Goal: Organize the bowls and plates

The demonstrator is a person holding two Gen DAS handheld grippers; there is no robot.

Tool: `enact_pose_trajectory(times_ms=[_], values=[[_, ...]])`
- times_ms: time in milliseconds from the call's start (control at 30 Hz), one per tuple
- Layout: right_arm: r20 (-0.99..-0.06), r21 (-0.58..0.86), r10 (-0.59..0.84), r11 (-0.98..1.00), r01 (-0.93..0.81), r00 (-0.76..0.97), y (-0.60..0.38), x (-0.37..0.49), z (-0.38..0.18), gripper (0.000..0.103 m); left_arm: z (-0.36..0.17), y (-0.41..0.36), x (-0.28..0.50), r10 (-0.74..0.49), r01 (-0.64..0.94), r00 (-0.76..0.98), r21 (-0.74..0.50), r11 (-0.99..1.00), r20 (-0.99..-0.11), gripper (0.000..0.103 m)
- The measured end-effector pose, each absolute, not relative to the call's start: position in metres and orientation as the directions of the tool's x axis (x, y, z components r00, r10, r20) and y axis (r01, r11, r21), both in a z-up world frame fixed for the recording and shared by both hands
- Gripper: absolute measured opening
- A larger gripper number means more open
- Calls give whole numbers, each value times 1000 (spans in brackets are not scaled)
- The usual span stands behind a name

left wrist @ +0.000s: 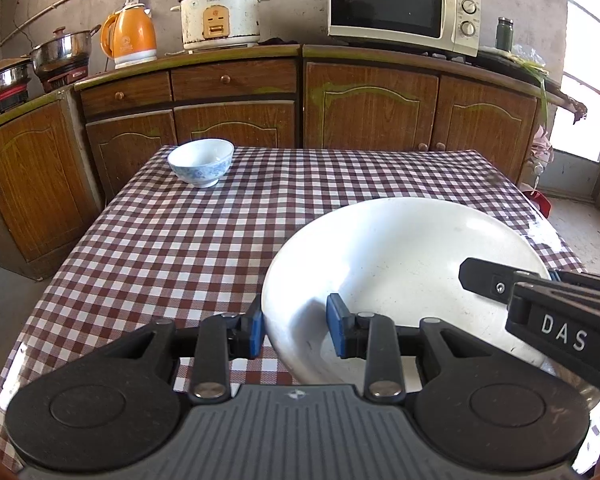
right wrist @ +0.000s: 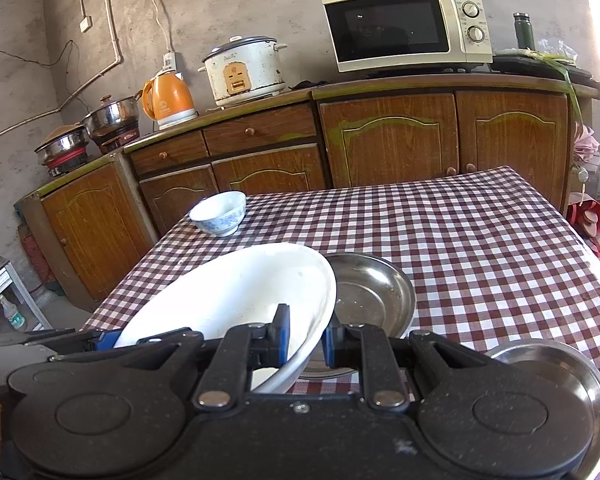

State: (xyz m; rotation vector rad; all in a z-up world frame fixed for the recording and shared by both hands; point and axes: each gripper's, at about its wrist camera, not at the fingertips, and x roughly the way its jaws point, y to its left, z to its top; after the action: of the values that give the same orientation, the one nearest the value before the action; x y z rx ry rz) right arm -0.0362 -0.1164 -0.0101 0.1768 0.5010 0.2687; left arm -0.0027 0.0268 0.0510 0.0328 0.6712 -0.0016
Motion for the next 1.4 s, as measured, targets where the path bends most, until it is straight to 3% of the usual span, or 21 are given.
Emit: enact_pose_trajectory(times_ms=[1400], values=[[-458, 237, 232, 962, -133, 858, -144, -70, -18, 23, 44, 4, -15, -64, 96, 778, 17, 995, -625, 32]])
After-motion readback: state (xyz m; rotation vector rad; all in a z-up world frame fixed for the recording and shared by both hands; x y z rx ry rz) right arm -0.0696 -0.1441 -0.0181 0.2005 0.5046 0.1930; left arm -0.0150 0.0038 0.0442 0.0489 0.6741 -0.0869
